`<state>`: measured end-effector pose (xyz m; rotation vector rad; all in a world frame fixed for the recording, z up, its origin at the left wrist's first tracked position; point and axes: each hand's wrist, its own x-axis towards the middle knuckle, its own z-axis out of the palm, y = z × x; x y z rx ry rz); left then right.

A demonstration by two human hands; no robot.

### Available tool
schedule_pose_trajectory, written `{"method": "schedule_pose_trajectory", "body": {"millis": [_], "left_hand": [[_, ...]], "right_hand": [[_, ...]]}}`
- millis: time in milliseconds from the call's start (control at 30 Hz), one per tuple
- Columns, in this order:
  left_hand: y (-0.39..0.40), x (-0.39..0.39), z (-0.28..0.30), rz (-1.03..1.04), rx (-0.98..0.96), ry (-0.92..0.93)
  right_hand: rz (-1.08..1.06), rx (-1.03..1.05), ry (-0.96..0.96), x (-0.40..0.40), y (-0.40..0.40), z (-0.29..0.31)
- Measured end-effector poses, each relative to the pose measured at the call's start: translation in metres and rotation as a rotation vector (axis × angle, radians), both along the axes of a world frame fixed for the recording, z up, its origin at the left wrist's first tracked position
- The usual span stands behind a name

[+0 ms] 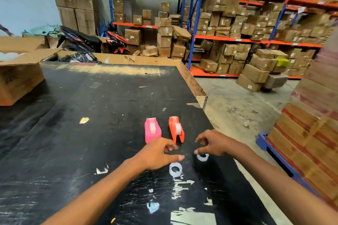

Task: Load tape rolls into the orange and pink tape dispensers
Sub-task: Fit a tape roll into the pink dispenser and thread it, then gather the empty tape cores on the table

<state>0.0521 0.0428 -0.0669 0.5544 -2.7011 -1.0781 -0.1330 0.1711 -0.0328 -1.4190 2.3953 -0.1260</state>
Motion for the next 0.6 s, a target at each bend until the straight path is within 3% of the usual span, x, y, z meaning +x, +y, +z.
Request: {"method": "schedule_pose_trajectory", "body": {"millis": [167,300,500,600], "left_hand": [[0.012,0.003,-0.009,-0.097,-0.297,-0.173],[0.008,0.011,-0.011,-0.087,-0.288,-0.122],[-0.051,0.058,-0.003,0.119,-0.325,-0.124],[-0.090,0.086,-0.004,0.265,-0.359,-0.143]], "right_hand": [[-0.017,0.020,0.118,0.008,0.018,-0.020],[-0.018,-0.074,0.041,0.022,0.008,-0.017],[0.174,-0.189,-0.074,0.075,-0.053,-0.004],[0.288,-0.244,0.051,0.103,-0.092,0.001]]}}
